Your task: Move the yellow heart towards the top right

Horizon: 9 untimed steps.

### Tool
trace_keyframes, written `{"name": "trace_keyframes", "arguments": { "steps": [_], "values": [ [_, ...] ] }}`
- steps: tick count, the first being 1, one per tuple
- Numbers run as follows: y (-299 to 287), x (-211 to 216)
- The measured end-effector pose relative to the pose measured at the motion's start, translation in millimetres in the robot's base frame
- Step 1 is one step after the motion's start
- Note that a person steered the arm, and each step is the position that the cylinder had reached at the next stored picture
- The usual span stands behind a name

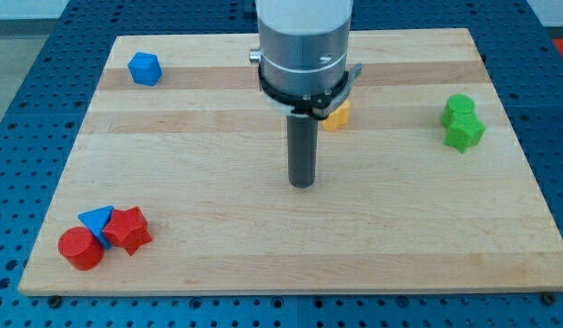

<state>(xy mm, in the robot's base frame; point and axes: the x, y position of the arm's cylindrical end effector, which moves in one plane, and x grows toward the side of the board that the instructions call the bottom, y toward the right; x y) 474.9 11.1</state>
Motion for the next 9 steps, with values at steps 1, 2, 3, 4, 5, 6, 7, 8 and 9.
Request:
{"name": "trace_keyframes", "arguments": {
  "steps": [1,2,3,4,5,6,7,8,9],
  "values": [
    [2.5,-29.6],
    [25.3,-39.2],
    [60.2,-40.2],
    [75.7,-44.6],
    [40.5,-29.9],
    [21.6,-29.9],
    [18.2,-41.6],
    [22.5,-74.7],
    [27.8,-78.8]
  ]
}}
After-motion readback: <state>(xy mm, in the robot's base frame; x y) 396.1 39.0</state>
